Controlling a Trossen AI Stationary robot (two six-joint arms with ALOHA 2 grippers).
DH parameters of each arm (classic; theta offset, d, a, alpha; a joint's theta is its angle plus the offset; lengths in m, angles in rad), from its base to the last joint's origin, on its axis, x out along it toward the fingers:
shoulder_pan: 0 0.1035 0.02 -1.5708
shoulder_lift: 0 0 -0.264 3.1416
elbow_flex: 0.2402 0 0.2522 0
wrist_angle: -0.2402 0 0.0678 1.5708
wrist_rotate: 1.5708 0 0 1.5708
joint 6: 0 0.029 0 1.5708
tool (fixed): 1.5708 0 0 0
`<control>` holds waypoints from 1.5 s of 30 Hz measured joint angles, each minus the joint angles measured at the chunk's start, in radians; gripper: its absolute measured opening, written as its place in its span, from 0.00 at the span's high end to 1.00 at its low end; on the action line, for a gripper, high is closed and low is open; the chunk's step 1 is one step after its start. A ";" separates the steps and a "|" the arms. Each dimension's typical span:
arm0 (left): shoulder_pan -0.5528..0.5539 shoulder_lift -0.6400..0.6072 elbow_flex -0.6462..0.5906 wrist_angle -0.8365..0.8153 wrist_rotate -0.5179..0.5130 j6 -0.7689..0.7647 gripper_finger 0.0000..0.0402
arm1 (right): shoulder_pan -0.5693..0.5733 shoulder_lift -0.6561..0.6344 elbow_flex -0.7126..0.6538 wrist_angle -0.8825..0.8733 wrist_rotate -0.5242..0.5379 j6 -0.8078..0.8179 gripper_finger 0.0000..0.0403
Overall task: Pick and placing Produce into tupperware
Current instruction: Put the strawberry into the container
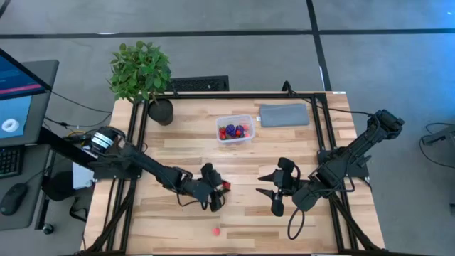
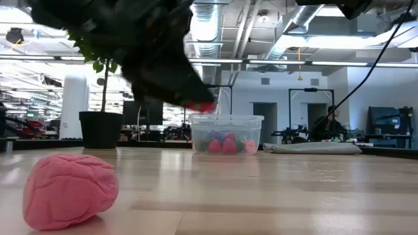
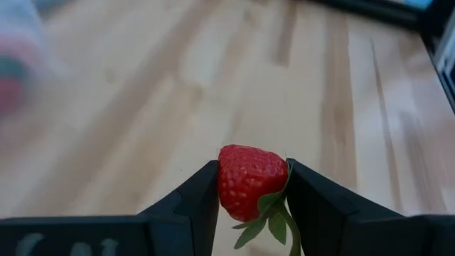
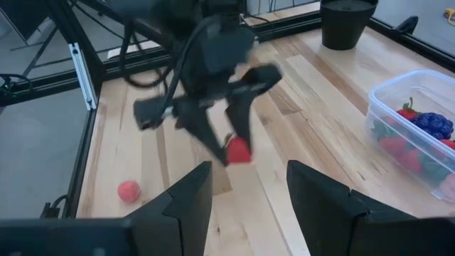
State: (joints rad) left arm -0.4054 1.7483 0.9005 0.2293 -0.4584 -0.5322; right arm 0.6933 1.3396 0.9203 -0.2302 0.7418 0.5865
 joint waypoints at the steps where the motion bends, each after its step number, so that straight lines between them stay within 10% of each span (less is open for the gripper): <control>1: 0.011 -0.018 0.000 -0.001 -0.012 0.019 0.65 | 0.000 0.000 0.000 0.000 0.000 0.000 0.49; 28: 0.558 -0.145 0.002 0.005 0.151 0.218 0.65 | -0.023 0.000 0.000 -0.001 0.023 -0.001 0.49; 45: 0.652 -0.144 0.002 -0.010 0.297 0.216 0.64 | -0.095 0.000 0.000 -0.003 0.021 -0.020 0.49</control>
State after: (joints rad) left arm 0.2470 1.6043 0.9028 0.2192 -0.1612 -0.3161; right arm 0.5981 1.3396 0.9203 -0.2331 0.7628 0.5667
